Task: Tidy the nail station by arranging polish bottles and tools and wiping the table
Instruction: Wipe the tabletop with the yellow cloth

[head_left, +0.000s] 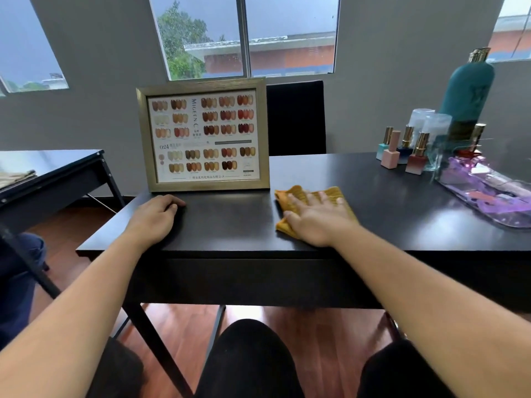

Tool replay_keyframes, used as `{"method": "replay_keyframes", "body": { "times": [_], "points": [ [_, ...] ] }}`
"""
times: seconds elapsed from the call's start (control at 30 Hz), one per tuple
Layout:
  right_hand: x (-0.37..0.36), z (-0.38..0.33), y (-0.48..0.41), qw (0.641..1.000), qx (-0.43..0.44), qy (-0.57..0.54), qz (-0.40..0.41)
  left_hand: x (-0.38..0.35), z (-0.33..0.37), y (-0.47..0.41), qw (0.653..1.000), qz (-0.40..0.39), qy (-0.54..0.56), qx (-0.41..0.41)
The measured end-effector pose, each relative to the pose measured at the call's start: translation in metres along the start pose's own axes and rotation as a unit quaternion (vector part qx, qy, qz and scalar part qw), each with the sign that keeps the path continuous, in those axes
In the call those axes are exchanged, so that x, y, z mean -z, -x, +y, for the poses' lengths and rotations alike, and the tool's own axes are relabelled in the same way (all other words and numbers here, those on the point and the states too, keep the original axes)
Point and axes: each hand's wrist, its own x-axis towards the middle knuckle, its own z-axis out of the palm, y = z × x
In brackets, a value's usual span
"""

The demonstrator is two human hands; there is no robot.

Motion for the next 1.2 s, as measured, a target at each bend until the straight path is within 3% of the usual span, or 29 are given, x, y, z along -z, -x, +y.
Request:
{"method": "replay_keyframes", "body": {
  "times": [0.27, 0.4, 0.5, 0.73, 0.83, 0.93, 1.03, 1.2],
  "points": [
    [-0.014, -0.096, -0.016, 0.985, 0.164, -0.024, -0.038, -0.001, -0.004, -0.003, 1.0, 0.004, -0.002, -0.015],
    [0.0, -0.072, -0.008, 0.954, 0.247, -0.161, -0.058, 0.0, -0.007, -0.004, 1.0, 0.003, 0.016, -0.002],
    [0.009, -0.034, 0.0, 0.943, 0.214, -0.249, -0.055, 0.0, -0.008, -0.004, 1.0, 0.007, 0.03, 0.0],
    [0.027, 0.101, 0.014, 0.96, 0.064, -0.268, 0.053, -0.001, -0.012, -0.005, 1.0, 0.01, 0.022, -0.005],
    [0.027, 0.119, 0.005, 0.977, -0.014, -0.207, 0.057, -0.002, -0.01, -0.006, 1.0, 0.009, 0.004, -0.006],
    [0.018, 0.086, -0.004, 0.994, -0.069, -0.069, 0.047, -0.003, -0.008, -0.007, 1.0, 0.003, -0.008, -0.002],
    [0.006, 0.024, -0.009, 0.997, -0.043, -0.029, 0.054, -0.004, -0.007, -0.007, 1.0, 0.002, -0.013, -0.005],
    [-0.008, -0.068, -0.007, 0.991, 0.127, -0.05, 0.005, -0.003, -0.009, -0.008, 1.0, 0.001, -0.001, -0.006]
  ]
}}
